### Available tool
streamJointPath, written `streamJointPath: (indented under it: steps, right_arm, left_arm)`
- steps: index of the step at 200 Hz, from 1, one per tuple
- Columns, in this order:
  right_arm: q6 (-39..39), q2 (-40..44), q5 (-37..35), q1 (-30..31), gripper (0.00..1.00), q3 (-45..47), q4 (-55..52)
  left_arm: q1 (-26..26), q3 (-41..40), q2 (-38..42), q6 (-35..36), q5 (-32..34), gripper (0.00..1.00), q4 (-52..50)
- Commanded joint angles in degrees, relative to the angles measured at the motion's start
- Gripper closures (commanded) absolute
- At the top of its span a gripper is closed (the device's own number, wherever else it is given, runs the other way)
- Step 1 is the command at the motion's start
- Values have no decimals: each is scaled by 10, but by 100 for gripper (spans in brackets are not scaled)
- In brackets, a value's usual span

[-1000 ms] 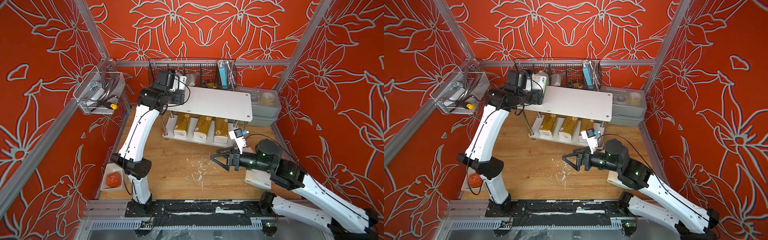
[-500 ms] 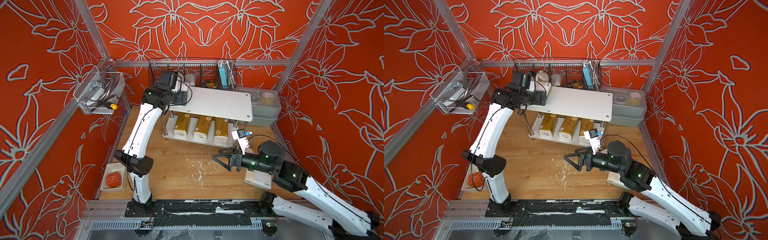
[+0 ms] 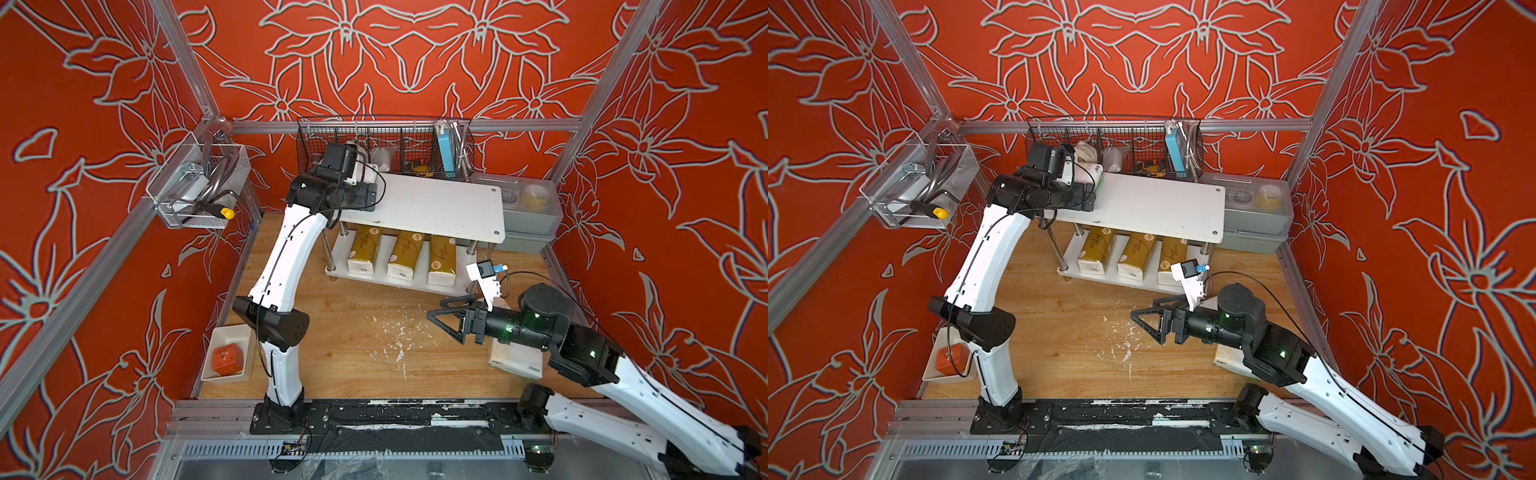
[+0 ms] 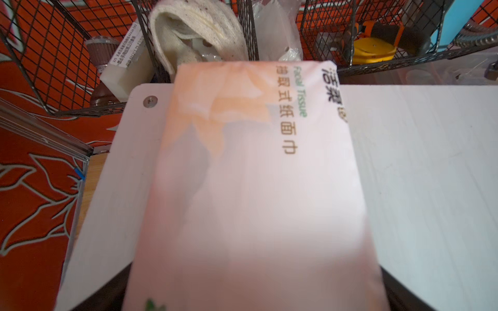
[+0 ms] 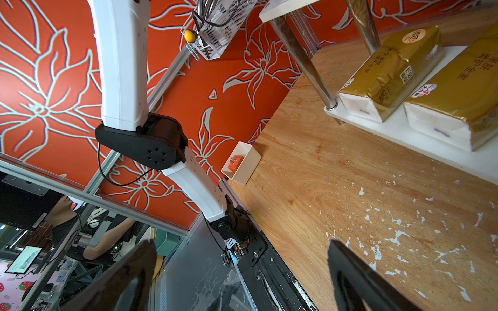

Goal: Place the tissue boxes on the shelf by color
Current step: Place a box of tissues on the shelf, then pick up the box of tissues from the center of the board.

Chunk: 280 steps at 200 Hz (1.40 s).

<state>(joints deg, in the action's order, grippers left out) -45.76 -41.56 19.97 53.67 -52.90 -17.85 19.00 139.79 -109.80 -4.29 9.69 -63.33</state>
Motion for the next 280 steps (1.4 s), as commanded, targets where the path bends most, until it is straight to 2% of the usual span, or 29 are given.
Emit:
streamJointPath:
  steps: [1,32,65,90,135,166,185,238,280]
  right_arm:
    - [1,10,-13,4,1,6,-10]
    - [1,17,-33,4,1,7,-25]
    - [-2,39,-108,4,1,3,-77]
    - [-13,67,-177,4,1,4,-128]
    - [-40,127,-237,4,1,16,-232]
    - [-74,186,-282,4,1,44,-313]
    - [-106,209,-318,4,1,55,-374]
    - [-209,238,-396,4,1,80,-525]
    - [-275,243,-433,4,1,98,-597]
  left_arm:
    - [-5,10,39,-14,-13,1,8]
    - [-5,-4,85,-34,-51,1,15]
    - [13,-85,157,-58,-98,1,37]
    - [70,-176,212,-58,-76,1,58]
    - [201,-345,296,-87,-14,1,95]
    - [277,-459,350,-121,24,1,129]
    - [315,-535,373,-142,26,1,166]
    - [405,-679,358,-177,36,1,288]
    - [456,-693,267,-166,36,1,337]
